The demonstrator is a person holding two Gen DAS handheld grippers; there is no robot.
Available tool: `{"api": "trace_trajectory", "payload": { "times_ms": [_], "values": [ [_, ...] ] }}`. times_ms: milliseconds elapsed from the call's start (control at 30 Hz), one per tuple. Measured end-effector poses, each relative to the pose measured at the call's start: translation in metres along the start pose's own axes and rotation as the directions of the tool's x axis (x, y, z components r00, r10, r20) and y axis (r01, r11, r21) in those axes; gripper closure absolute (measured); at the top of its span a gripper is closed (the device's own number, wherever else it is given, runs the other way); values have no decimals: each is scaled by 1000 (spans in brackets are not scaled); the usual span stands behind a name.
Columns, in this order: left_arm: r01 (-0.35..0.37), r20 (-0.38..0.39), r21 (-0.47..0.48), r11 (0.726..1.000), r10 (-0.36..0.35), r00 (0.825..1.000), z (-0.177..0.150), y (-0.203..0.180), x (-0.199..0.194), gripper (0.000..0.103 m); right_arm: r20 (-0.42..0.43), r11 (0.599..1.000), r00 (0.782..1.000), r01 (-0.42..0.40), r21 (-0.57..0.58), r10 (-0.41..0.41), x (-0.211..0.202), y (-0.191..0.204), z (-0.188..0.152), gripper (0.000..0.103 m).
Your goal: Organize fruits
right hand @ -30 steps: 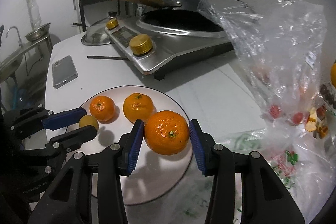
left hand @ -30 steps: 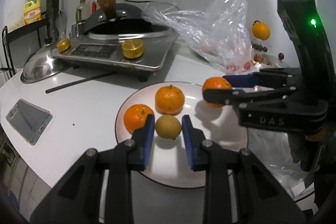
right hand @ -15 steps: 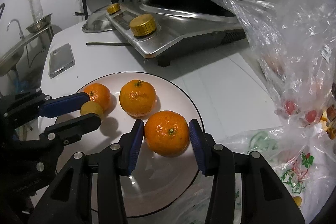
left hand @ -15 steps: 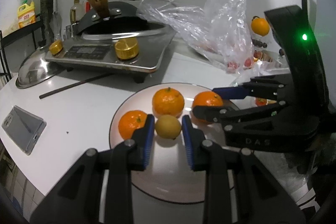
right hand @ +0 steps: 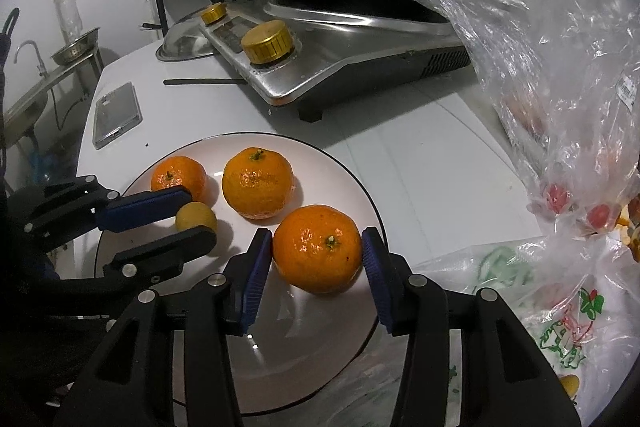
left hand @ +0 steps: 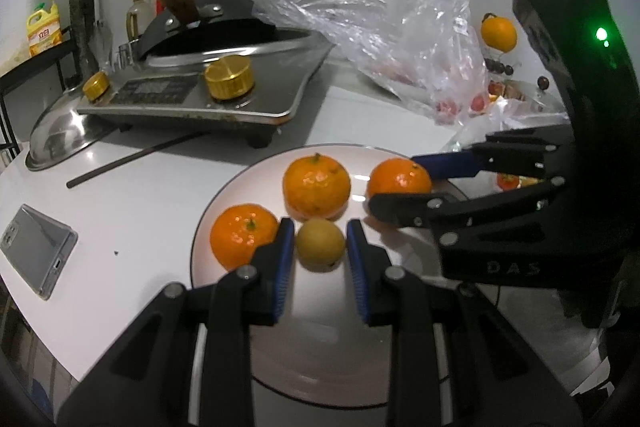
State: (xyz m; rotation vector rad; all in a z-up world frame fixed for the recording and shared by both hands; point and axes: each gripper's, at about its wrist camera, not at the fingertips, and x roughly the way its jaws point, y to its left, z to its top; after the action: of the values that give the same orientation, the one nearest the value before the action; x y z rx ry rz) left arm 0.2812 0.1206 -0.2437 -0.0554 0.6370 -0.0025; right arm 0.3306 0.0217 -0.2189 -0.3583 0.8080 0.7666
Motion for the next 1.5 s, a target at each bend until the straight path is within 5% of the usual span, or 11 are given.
{"api": "trace_trajectory", "payload": {
  "times_ms": [1333, 1500],
  "values": [
    [-27, 39, -22, 999, 28, 999, -8, 5, -32, 71, -8, 999, 999, 39, 5, -39, -8, 7, -8, 57],
    [-32, 51, -26, 999, 33, 998, -8, 3, -40, 70, -1, 999, 999, 43, 22, -43, -14, 6, -9, 48]
  ]
}}
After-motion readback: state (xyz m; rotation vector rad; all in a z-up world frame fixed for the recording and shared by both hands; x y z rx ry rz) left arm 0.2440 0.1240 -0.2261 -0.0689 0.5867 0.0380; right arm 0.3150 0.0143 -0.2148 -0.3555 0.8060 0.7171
